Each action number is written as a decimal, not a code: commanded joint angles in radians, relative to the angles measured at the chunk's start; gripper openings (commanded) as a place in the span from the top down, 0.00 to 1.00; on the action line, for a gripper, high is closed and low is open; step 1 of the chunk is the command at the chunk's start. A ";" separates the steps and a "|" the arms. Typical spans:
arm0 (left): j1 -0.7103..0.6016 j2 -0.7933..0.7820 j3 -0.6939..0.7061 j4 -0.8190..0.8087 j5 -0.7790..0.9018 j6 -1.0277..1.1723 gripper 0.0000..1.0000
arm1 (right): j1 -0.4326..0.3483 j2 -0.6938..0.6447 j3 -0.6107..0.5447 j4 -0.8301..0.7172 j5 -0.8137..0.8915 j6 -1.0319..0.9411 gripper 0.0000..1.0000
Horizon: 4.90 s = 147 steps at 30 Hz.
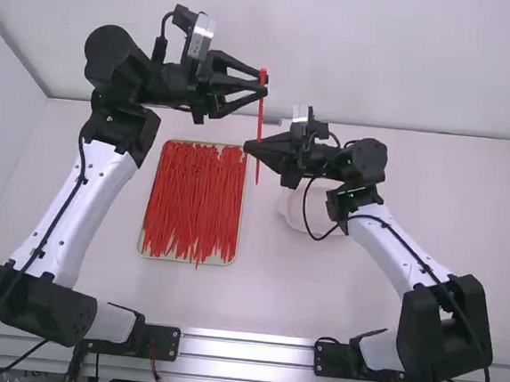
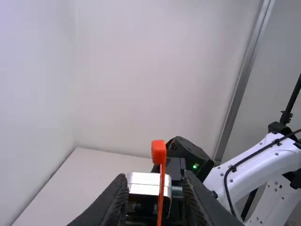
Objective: Fasten the cable tie
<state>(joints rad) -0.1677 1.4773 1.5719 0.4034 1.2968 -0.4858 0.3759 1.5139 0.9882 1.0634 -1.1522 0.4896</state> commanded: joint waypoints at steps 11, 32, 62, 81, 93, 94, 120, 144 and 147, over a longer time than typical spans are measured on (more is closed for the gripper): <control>0.003 -0.003 -0.002 0.057 -0.011 -0.072 0.98 | 0.009 0.003 0.026 0.007 0.002 0.008 1.00; 0.016 -0.003 -0.002 -0.085 -0.053 -0.075 0.98 | -0.046 0.003 0.026 0.006 -0.007 0.008 0.01; 0.141 0.294 -0.002 -0.054 -0.133 -0.515 0.98 | -0.147 0.003 0.026 -0.156 -0.109 -0.779 0.02; 0.138 0.306 -0.002 -0.178 -0.033 -0.698 0.98 | -0.149 0.003 -0.035 -0.154 -0.300 -1.543 0.01; 0.120 0.306 -0.002 -0.189 -0.048 -0.796 0.98 | -0.066 0.003 -0.144 -0.151 -0.287 -1.918 0.02; 0.113 0.306 -0.003 -0.190 -0.048 -0.797 0.98 | -0.058 0.003 -0.146 -0.151 -0.287 -1.932 0.02; 0.089 0.306 -0.081 -0.161 -0.093 -0.767 0.98 | -0.023 0.003 -0.150 -0.128 -0.299 -1.833 0.62; 0.090 0.306 -0.085 -0.142 -0.108 -0.744 0.98 | -0.024 0.003 -0.172 -0.128 -0.344 -1.795 0.89; 0.089 0.306 -0.085 -0.140 -0.104 -0.739 0.98 | -0.022 0.003 -0.172 -0.128 -0.340 -1.794 0.89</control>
<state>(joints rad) -0.0822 1.7802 1.4982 0.2584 1.1805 -1.2472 0.3508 1.5146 0.8223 0.9325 -1.4818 -1.3125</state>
